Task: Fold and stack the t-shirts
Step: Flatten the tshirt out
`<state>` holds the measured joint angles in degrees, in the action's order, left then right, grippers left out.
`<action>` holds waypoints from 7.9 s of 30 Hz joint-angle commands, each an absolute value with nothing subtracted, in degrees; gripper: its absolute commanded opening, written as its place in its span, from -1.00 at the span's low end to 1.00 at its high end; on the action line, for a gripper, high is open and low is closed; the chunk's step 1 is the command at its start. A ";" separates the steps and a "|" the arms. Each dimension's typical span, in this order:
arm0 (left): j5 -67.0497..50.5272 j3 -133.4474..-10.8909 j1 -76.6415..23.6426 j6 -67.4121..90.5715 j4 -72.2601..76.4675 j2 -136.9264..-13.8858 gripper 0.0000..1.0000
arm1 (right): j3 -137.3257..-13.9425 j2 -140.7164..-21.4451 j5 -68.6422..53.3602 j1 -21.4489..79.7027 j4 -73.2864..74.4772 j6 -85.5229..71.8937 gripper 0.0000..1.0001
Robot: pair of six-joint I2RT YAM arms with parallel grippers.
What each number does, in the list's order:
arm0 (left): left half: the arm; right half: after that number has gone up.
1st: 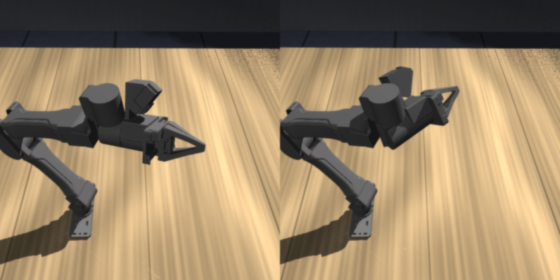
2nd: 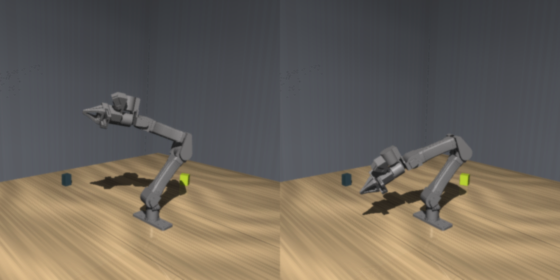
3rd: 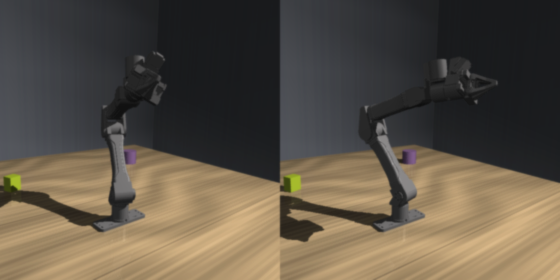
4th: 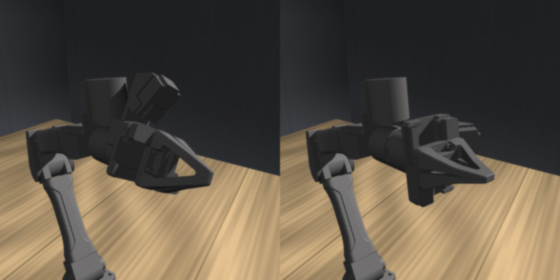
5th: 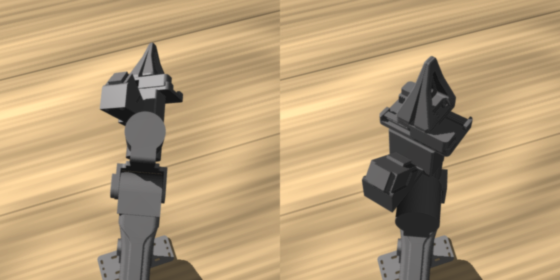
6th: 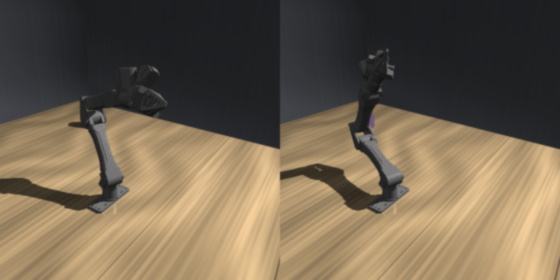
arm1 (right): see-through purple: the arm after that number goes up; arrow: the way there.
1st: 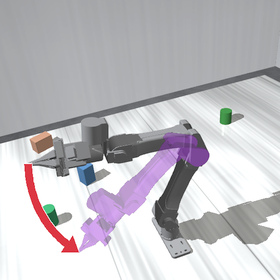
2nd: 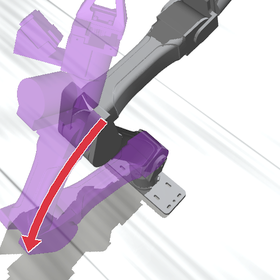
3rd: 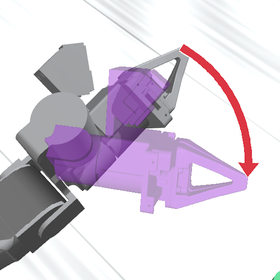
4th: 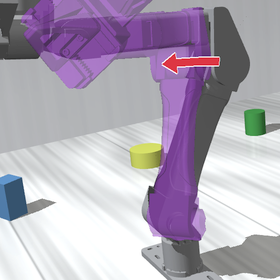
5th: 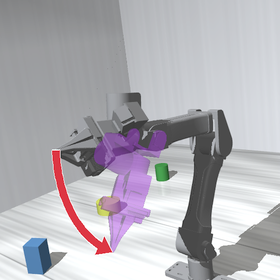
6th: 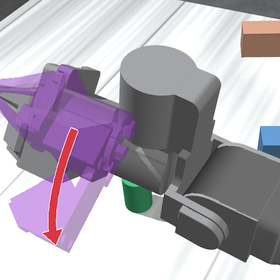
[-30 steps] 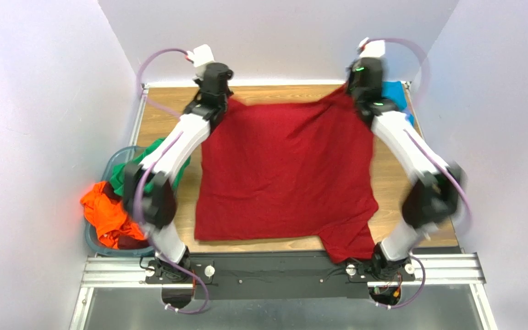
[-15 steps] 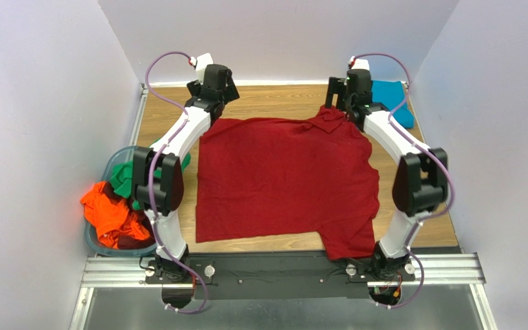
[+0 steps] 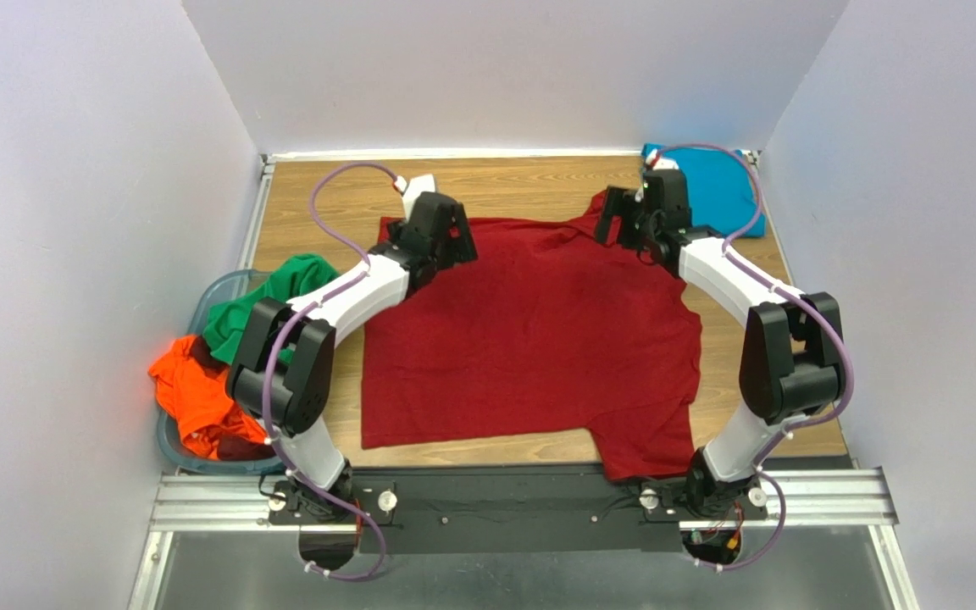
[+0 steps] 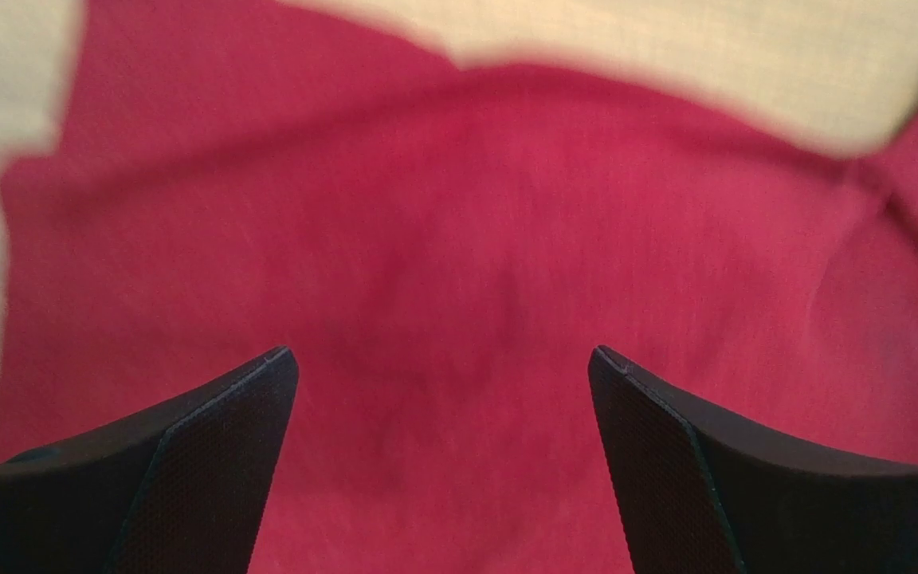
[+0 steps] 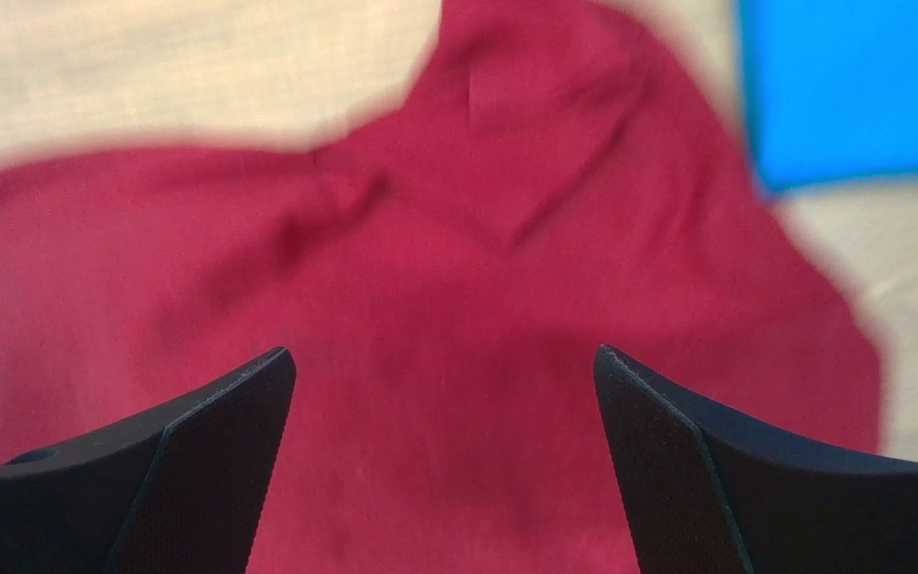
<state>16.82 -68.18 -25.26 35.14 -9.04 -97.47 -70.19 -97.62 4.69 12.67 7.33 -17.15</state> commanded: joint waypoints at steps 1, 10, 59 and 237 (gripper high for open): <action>15.82 -63.74 -28.12 37.97 -7.47 -94.31 0.97 | -64.44 -95.37 -3.15 12.57 9.32 -21.53 1.00; 18.37 -54.85 -28.13 39.73 -7.38 -92.64 0.97 | -52.39 -88.51 -4.48 12.57 10.02 -22.33 1.00; 14.24 -34.98 -25.40 45.17 -13.10 -74.98 0.97 | -28.46 -57.13 -8.00 14.24 22.50 -34.37 1.00; 24.16 -84.09 -18.28 31.82 -12.83 -117.50 0.97 | -100.55 -130.60 -5.01 13.71 17.75 -10.10 1.00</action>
